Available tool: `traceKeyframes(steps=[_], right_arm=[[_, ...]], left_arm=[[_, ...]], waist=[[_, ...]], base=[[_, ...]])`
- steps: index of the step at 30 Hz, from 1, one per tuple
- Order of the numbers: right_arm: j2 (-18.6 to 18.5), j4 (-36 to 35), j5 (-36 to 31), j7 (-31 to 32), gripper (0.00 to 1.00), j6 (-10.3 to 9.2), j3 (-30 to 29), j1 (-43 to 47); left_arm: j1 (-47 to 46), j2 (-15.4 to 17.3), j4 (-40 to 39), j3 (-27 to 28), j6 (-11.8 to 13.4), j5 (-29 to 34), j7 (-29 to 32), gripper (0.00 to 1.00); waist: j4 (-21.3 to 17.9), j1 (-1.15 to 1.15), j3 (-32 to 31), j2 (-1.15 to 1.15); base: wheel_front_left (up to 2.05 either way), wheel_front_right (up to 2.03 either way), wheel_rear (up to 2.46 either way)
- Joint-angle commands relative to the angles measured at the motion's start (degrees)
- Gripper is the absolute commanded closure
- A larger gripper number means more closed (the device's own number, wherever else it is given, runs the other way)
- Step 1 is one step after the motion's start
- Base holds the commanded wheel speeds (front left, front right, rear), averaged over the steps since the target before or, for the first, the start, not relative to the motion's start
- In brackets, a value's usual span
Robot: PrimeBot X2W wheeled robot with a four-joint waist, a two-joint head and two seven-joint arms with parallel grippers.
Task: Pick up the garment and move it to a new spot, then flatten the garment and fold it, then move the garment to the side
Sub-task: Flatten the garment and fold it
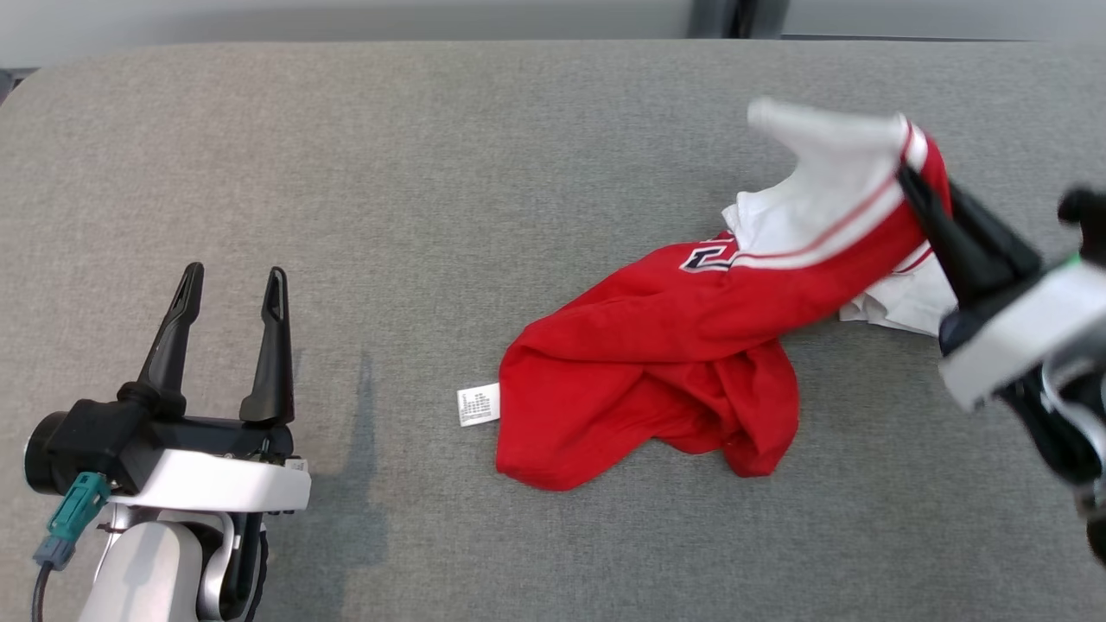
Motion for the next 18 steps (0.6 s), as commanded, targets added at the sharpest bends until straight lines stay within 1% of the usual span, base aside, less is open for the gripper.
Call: traceKeyframes(steps=[1, 3, 5, 6, 8, 9, 11, 13, 16, 17, 18], right_arm=[[0.39, -0.52, 0.36, -0.57, 1.0, 0.0, -1.24, 2.38], [1.32, -0.36, -0.58, -0.47, 1.0, 0.0, -4.73, 8.76], [3.46, -0.18, -0.15, -0.99, 1.0, 0.01, -7.73, 14.22], [3.87, 0.02, -0.8, -1.43, 1.0, 0.0, -9.06, 16.45], [6.29, 0.3, 0.35, -2.41, 1.0, 0.01, -11.47, 20.37], [6.64, 0.83, -0.4, -2.83, 1.0, 0.02, -12.39, 21.96], [8.89, 1.89, 0.62, -3.91, 1.0, -0.01, -14.02, 24.78], [10.02, 3.46, 0.48, -4.84, 1.0, 0.01, -14.81, 26.64], [11.69, 5.61, 1.96, -6.97, 1.0, 0.01, -15.12, 27.72], [12.53, 6.14, 2.99, -7.83, 0.63, 0.0, -15.37, 27.88], [13.09, 6.55, 3.75, -8.71, 0.11, 0.02, -15.4, 27.93]], left_arm=[[0.67, 0.53, -0.25, 0.24, 0.23, 0.14, -0.23, 0.0], [0.88, 0.7, -0.35, 0.33, 0.35, 0.1, -0.22, 0.0], [0.9, 0.95, -0.53, 0.42, 0.49, 0.13, -0.07, 0.0], [0.92, 1.05, -0.57, 0.39, 0.49, 0.13, 0.1, 0.0], [1.1, 1.29, -0.85, 0.37, 0.6, 0.08, 0.35, 0.0], [1.2, 1.44, -0.94, 0.38, 0.56, 0.06, 0.5, 0.0], [1.34, 1.66, -1.17, 0.25, 0.63, 0.07, 0.72, 0.0], [1.42, 1.82, -1.37, 0.23, 0.78, 0.01, 0.96, 0.0], [1.89, 2.12, -1.75, 0.32, 1.01, -0.14, 1.25, 0.0], [2.03, 2.18, -1.84, 0.34, 1.14, -0.18, 1.29, 0.0], [2.09, 2.27, -1.93, 0.36, 1.12, -0.22, 1.47, 0.0]], waist=[[-0.76, 0.0, -0.4, 0.0], [-1.35, 0.0, -0.61, 0.0], [-1.89, 0.0, -0.86, 0.0], [-2.06, 0.0, -0.97, 0.0], [-2.39, 0.0, -1.03, 0.0], [-2.54, 0.0, -1.08, 0.0], [-2.65, 0.0, -1.21, 0.0], [-2.82, 0.0, -1.31, 0.0], [-3.07, 0.0, -1.47, 0.0], [-3.16, 0.0, -1.6, 0.0], [-3.23, 0.0, -1.72, 0.0]], base=[[0.0, 0.0, 0.0], [0.0, 0.0, 0.0], [0.0, 0.0, 0.0], [0.0, 0.0, 0.0], [0.0, 0.0, 0.0], [0.0, 0.0, 0.0], [0.0, 0.0, 0.0], [0.0, 0.0, 0.0], [0.0, 0.0, 0.0], [0.0, 0.0, 0.0], [0.0, 0.0, 0.0]])
